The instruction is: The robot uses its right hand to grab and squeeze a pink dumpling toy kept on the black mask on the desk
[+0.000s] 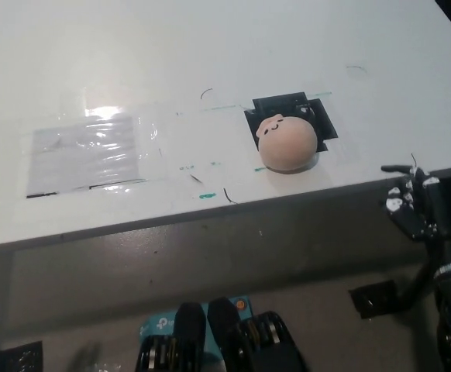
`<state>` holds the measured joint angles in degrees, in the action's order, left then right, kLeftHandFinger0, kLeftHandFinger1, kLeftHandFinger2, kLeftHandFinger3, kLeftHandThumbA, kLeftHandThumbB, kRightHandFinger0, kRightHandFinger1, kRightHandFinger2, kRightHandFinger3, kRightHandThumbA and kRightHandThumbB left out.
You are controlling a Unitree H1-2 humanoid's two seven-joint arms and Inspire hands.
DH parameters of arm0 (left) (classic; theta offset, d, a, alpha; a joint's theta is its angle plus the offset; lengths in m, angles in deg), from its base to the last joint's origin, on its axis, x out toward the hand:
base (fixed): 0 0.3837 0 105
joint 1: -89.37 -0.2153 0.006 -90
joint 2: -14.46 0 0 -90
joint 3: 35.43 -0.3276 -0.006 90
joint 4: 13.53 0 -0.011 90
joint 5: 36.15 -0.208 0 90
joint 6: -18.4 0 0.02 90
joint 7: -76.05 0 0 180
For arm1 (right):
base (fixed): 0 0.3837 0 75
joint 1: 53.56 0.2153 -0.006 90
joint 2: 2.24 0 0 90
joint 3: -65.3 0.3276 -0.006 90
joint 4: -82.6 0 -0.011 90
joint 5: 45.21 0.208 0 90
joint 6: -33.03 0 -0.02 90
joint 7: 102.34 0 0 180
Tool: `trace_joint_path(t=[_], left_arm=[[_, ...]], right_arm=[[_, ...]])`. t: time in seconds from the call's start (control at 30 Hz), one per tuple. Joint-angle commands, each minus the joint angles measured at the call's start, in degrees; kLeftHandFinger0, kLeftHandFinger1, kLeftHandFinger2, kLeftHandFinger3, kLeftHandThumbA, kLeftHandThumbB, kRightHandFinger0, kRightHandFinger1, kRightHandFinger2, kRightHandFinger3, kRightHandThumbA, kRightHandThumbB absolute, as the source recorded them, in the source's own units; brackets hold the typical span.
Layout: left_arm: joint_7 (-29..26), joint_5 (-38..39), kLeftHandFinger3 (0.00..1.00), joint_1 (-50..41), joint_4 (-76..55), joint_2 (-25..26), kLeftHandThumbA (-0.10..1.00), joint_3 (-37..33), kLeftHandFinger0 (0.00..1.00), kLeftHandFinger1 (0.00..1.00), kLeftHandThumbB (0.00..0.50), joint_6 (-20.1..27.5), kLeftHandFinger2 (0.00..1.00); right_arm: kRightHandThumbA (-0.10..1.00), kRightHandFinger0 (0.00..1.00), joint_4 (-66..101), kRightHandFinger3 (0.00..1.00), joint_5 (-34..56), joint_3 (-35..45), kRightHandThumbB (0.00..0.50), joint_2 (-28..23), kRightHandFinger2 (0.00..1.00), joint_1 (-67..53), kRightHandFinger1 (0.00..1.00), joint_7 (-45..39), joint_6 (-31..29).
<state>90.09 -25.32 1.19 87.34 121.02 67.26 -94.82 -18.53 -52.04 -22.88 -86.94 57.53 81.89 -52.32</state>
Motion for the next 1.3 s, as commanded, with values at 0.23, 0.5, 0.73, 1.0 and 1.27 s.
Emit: trace_joint_path(t=[0.23,0.5,0.73,1.0,1.27], left_arm=[[1.1,0.5,0.89,0.6,-1.3,1.4,1.0,0.2,0.61,0.72,0.144,-0.6,0.81],[0.3,0.0,0.87,1.0,-1.9,1.5,1.0,0.4,0.57,0.68,0.117,-2.0,0.78],[0.8,0.4,0.91,0.8,-2.0,1.5,1.0,0.5,0.65,0.73,0.117,-2.0,0.82],[0.9,0.9,0.89,1.4,-1.6,1.5,1.0,0.9,0.66,0.72,0.126,-2.4,0.8],[1.9,0.7,0.92,1.8,-1.4,2.4,1.0,0.3,0.65,0.73,0.131,-2.5,0.83]], right_arm=[[-0.1,0.08,2.4,0.66,-1.8,-2.9,0.112,0.7,0.32,12.6,0.14,-1.2,0.1],[0.18,0.92,2.1,1.0,-3.7,-14.5,0.209,-6.9,1.0,19.1,0.99,-16.0,12.2],[0.51,1.0,-1.0,1.0,-8.2,-20.3,0.414,-8.4,1.0,23.0,1.0,-16.7,14.6],[0.49,1.0,-7.5,1.0,-11.2,-20.7,0.467,-5.4,1.0,25.2,1.0,-13.2,11.9],[0.53,1.0,-21.0,1.0,-14.2,-20.5,0.487,-1.8,1.0,29.3,1.0,-7.0,5.9]])
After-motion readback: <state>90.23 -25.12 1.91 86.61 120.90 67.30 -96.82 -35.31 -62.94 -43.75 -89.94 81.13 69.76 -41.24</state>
